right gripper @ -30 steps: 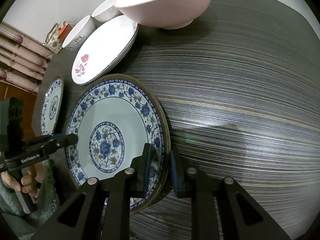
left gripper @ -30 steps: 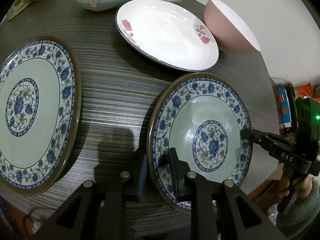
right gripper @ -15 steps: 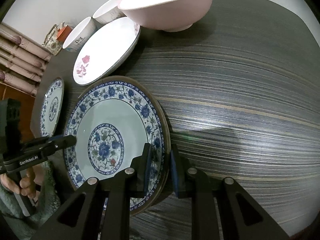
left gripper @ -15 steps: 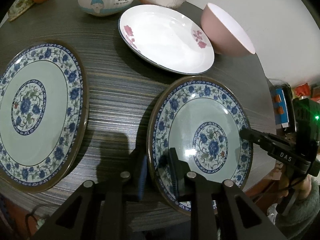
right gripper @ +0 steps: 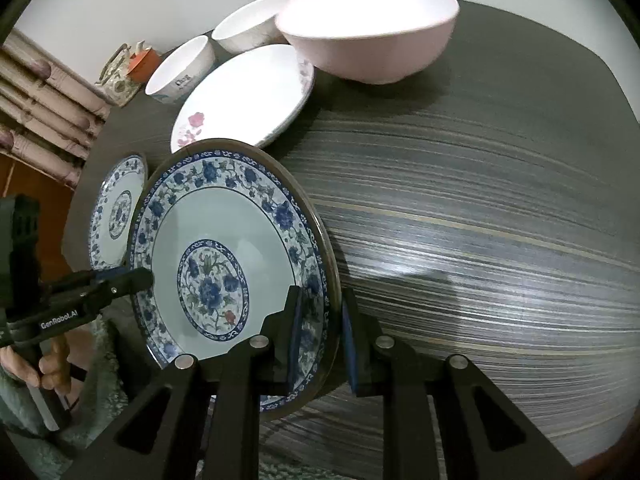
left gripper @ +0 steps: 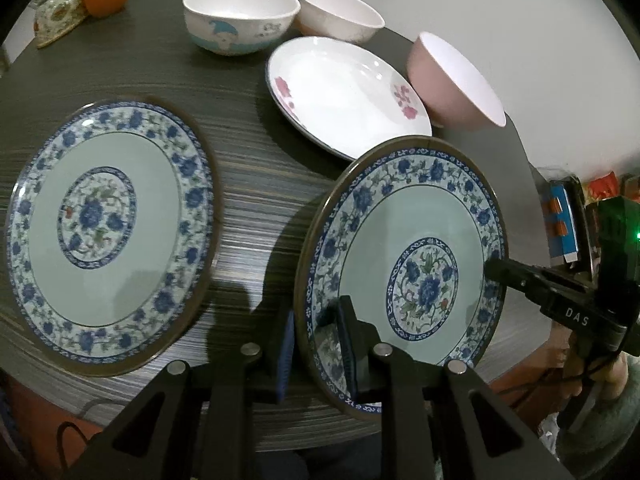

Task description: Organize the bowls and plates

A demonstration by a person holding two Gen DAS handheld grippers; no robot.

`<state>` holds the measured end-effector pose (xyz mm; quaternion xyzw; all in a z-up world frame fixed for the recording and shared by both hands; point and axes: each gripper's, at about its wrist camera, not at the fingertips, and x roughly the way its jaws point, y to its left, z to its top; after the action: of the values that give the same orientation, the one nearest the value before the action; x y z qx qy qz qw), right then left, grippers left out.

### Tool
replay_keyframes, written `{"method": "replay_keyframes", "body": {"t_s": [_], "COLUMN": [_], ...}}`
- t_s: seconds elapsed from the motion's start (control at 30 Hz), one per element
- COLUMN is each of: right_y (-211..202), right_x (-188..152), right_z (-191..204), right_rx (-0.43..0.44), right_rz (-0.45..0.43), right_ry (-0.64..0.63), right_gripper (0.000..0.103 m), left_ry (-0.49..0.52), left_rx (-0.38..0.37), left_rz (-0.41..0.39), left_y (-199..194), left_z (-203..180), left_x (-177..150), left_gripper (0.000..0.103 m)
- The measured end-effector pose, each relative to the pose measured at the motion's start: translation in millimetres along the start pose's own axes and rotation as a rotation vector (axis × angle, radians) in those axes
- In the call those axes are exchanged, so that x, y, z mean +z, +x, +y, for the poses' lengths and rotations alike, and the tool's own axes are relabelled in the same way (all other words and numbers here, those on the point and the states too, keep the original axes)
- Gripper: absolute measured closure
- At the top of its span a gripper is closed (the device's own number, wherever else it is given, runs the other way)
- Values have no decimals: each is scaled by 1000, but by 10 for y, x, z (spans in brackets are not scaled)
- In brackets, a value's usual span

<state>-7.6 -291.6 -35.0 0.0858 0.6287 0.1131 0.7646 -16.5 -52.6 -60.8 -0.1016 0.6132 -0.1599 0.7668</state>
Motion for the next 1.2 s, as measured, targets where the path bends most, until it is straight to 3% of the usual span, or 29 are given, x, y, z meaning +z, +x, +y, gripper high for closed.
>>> {"method": "replay_keyframes", "body": {"t_s": [0.73,1.2], "right_y": [107,452], "right_x": [399,744], "right_z": [858,1597], "right_rx": [45,91], "right_rz": [-33,18], "right_ry": [-91,-139], "right_gripper": [85,85], "left_ry": [-103,-193], "left_rx": [80,142], "left_rz": [-129,-152], "left_y": [-767,-1054], "left_z": [1002,1723], "left_x": [130,145], "left_gripper": [82,82]}}
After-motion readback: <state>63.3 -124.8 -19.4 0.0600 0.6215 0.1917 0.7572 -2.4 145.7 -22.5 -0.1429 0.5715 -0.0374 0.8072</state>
